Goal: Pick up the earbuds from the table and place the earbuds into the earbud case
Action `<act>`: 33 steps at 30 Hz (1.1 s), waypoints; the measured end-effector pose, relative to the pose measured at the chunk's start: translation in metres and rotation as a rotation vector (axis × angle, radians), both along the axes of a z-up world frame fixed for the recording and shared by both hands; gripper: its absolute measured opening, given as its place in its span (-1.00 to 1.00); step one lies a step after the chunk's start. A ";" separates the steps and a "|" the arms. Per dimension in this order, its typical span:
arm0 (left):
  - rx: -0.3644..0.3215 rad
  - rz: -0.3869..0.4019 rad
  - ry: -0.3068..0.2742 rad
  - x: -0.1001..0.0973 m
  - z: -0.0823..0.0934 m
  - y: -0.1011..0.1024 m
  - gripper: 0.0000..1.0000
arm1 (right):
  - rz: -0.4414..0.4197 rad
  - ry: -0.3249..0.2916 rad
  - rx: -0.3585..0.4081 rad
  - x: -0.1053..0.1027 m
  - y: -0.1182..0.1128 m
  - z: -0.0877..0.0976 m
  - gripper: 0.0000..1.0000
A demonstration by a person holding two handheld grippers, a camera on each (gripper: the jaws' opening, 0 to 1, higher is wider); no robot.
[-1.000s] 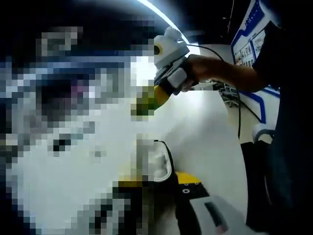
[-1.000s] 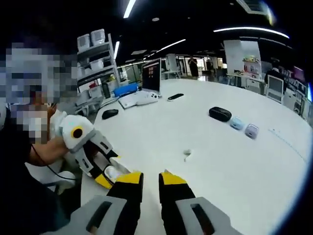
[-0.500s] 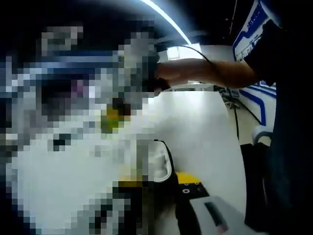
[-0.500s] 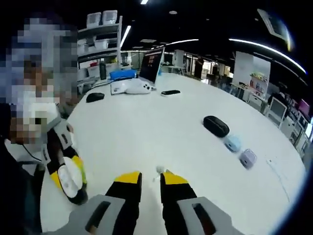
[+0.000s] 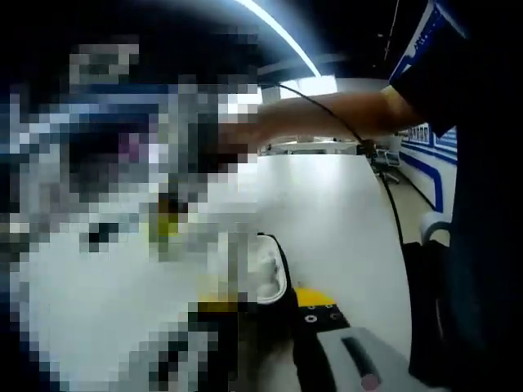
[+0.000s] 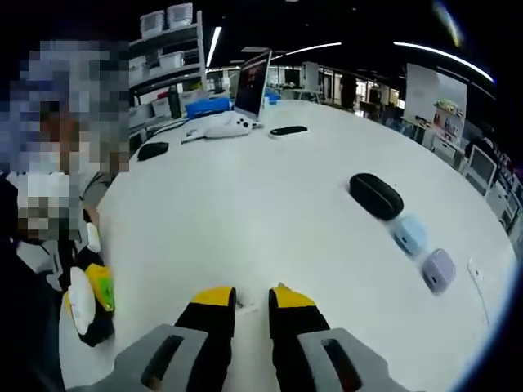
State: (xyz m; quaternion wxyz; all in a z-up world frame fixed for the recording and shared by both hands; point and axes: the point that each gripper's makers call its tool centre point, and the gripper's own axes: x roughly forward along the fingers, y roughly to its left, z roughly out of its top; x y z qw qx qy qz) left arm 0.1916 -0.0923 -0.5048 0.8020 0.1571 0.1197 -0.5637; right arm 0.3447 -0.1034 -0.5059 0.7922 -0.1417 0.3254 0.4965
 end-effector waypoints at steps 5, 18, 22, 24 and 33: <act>-0.006 0.001 0.001 0.001 0.000 0.000 -0.51 | -0.018 0.043 0.015 -0.005 0.001 -0.004 -0.69; -0.002 0.007 -0.001 0.000 0.000 -0.001 -0.51 | -0.036 0.103 0.059 -0.037 -0.013 -0.001 -0.68; 0.001 0.011 -0.001 -0.001 0.000 -0.001 -0.51 | -0.031 0.105 0.051 -0.049 -0.015 -0.004 -0.68; 0.002 0.013 -0.003 -0.001 0.000 -0.001 -0.51 | -0.026 0.107 0.060 -0.056 -0.014 -0.004 -0.69; 0.007 0.012 -0.002 -0.002 0.000 -0.001 -0.51 | -0.085 0.027 0.097 -0.036 -0.012 0.001 -0.58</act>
